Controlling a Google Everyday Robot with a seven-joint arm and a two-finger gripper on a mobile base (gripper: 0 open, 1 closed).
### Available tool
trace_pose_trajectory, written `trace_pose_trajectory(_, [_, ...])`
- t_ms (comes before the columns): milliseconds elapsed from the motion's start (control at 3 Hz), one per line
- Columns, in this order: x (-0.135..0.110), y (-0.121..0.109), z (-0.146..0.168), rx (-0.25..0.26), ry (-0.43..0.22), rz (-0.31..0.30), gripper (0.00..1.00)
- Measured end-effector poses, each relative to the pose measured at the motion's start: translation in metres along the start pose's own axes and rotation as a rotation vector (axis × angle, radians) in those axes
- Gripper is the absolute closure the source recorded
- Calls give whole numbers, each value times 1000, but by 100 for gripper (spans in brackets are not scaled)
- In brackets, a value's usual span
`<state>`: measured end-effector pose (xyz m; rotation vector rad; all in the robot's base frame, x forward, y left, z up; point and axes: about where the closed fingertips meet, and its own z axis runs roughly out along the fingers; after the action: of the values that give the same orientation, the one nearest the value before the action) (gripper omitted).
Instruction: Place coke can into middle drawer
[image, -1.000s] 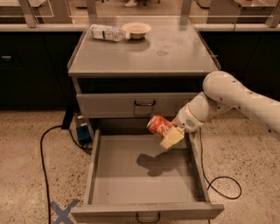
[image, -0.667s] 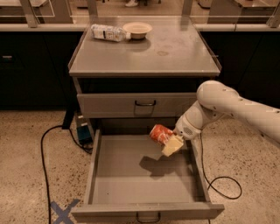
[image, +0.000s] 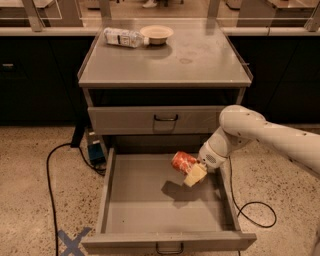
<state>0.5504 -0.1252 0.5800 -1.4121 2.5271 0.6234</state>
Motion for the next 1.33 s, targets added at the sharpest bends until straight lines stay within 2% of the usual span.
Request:
trace_pose_trajectory(333, [9,-4,33,-62,23,43,100])
trace_pose_trajectory(667, [12,-9,83,-158,28,90,100])
trace_pose_trajectory(1000, [9,-4,124,-226,45,106,100])
trace_pose_trajectory(1333, [14,-6,127,-167,34,146,100])
